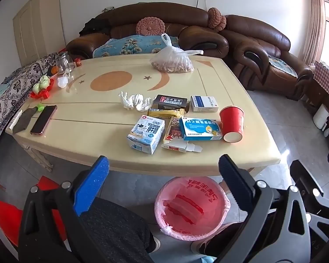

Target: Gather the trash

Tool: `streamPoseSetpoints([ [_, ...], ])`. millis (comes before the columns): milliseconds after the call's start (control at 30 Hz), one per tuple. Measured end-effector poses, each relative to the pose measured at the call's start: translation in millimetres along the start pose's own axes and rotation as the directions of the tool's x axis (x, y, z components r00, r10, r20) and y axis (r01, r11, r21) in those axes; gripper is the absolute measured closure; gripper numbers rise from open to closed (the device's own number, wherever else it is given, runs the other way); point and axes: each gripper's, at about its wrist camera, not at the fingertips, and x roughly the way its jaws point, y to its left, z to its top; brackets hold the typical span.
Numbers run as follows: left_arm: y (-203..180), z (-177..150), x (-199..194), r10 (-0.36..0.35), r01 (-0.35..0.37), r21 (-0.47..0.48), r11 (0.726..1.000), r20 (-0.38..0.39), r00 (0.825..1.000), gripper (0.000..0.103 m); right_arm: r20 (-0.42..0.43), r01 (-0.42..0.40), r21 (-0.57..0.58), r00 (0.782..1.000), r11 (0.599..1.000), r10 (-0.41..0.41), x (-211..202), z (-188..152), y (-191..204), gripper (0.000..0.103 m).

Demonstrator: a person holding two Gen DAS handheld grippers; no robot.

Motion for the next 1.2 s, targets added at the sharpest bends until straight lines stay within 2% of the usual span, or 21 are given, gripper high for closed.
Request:
streamPoseSetpoints([
  [333, -1.1, -1.0, 0.7, 0.025, -0.025, 0.011, 1.0, 0.003, 1.0, 0.005, 0.006, -0.005, 0.002, 1.0, 1.0, 0.005, -4.1, -2.8, 0.2, 0.006],
  [1200, 1.1, -1.3, 1.4, 0.028, -0.028, 0.007, 1.0, -0.014, 1.0, 0.005, 0.003, -0.022, 0.013, 1.0, 1.0, 0.022, -6.7, 0.1, -2.5, 0.006],
])
